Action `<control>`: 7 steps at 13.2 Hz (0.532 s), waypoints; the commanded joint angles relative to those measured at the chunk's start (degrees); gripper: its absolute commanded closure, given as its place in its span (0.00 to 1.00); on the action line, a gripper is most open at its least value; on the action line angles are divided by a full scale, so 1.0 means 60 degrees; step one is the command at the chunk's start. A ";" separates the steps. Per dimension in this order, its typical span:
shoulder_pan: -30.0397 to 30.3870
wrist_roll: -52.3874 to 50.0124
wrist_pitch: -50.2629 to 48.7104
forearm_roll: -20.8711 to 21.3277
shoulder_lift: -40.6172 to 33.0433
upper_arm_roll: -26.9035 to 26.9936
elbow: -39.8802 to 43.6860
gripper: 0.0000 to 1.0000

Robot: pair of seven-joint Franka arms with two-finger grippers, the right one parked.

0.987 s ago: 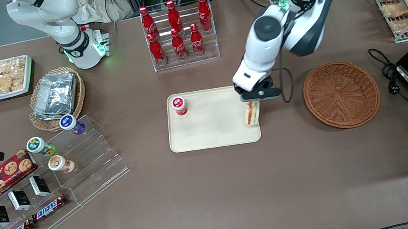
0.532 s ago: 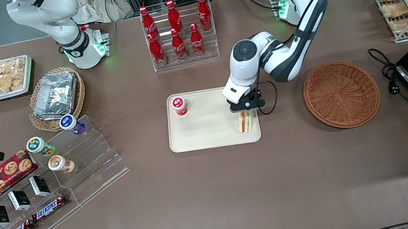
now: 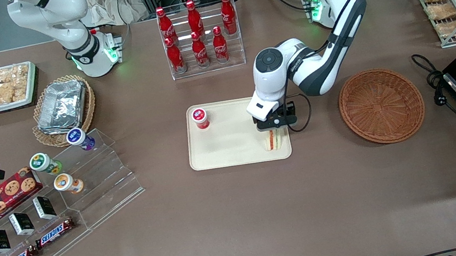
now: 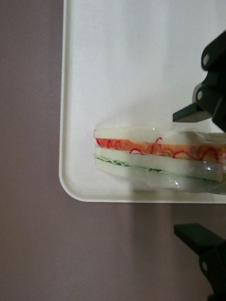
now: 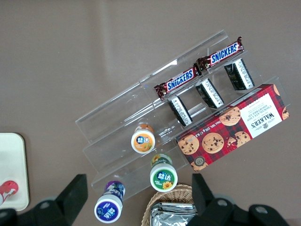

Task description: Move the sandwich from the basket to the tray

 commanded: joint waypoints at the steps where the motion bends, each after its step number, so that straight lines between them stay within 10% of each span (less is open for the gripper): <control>1: 0.0040 -0.0213 -0.0581 -0.0097 -0.0301 -0.0233 0.0320 0.00; 7: 0.1544 0.1893 -0.5555 -0.4051 -0.2688 -0.0145 0.3436 0.00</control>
